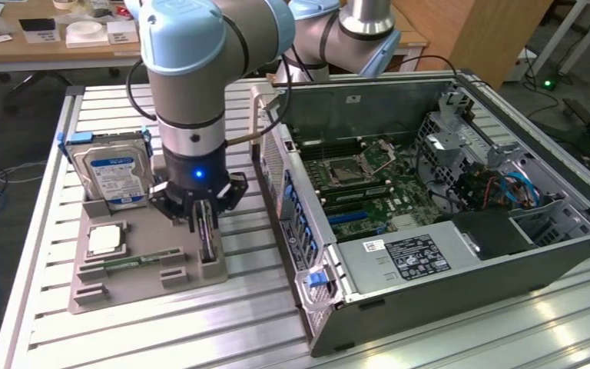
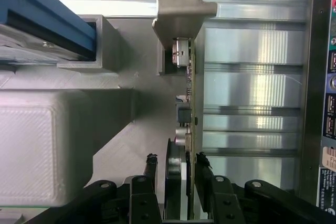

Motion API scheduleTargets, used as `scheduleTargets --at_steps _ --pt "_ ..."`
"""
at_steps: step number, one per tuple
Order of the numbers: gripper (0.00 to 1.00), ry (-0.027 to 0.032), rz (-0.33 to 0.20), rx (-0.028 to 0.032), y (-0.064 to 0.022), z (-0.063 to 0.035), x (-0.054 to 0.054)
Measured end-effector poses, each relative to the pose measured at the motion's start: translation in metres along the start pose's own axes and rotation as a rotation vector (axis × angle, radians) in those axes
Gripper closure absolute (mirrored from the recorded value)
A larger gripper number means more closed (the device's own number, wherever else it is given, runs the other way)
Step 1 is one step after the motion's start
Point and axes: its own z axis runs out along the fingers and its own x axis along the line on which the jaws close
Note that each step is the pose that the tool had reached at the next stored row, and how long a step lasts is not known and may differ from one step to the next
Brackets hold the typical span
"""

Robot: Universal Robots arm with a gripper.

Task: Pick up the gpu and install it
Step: 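Pick up the gpu and move the gpu toward the slot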

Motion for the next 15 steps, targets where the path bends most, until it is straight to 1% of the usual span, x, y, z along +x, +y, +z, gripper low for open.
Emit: scheduleTargets --at_steps 10,15 --pt "0.58 -0.0001 0.0 0.0 -0.0005 0.0 -0.0002" --pt "0.58 0.0 0.0 0.0 -0.0036 0.0002 -0.0001"
